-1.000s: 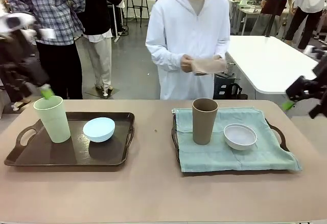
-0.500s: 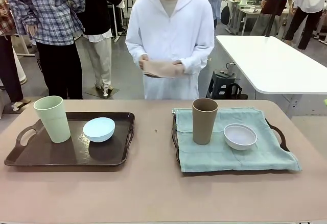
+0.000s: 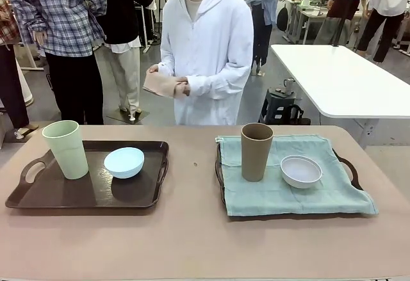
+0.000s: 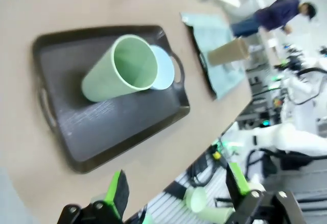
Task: Set up a tray with a mat and arrange the tableware.
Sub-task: Pick up the Picnic Bowl and Reusable plastic cup from the Handle tray in front of the human's position and hold them in the air.
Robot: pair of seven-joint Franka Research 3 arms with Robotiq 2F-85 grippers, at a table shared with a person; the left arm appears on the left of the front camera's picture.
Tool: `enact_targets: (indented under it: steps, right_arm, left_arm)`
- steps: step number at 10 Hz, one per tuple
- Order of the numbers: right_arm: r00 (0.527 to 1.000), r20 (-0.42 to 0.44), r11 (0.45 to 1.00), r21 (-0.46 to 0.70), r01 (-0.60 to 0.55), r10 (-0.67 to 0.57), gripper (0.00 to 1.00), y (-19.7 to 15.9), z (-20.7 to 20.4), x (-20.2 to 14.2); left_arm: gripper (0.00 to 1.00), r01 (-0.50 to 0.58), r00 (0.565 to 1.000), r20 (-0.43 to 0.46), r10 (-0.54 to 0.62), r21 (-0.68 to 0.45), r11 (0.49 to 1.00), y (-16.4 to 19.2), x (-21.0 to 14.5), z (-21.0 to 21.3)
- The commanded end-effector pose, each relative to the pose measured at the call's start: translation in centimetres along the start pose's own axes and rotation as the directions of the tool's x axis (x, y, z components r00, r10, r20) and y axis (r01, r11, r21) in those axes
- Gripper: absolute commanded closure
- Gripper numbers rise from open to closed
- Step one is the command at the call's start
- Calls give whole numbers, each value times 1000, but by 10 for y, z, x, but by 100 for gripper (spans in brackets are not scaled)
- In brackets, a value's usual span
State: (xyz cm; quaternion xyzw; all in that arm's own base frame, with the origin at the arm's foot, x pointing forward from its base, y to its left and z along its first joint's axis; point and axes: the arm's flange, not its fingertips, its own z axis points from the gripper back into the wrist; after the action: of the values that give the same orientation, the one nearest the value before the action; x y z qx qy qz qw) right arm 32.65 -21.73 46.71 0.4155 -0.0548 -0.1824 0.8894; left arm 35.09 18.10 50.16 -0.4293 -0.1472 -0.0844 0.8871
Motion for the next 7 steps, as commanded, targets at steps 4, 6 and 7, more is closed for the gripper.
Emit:
enact_targets:
  steps: [4, 6, 7]
  right_arm:
    - [995, 31, 989, 113, 90, -94, 8, -55, 27, -1]
    - [994, 28, 987, 121, 106, -110, 8, -61, 27, -1]
    - [994, 33, 989, 105, 99, -103, 8, -52, 20, -2]
  left_arm:
    - [0, 6, 997, 76, 2, -105, 994, 14, -19, 2]
    - [0, -9, 999, 50, 13, -96, 995, 11, -19, -1]
    - [0, 22, 1000, 19, -21, -68, 997, 1, -13, -9]
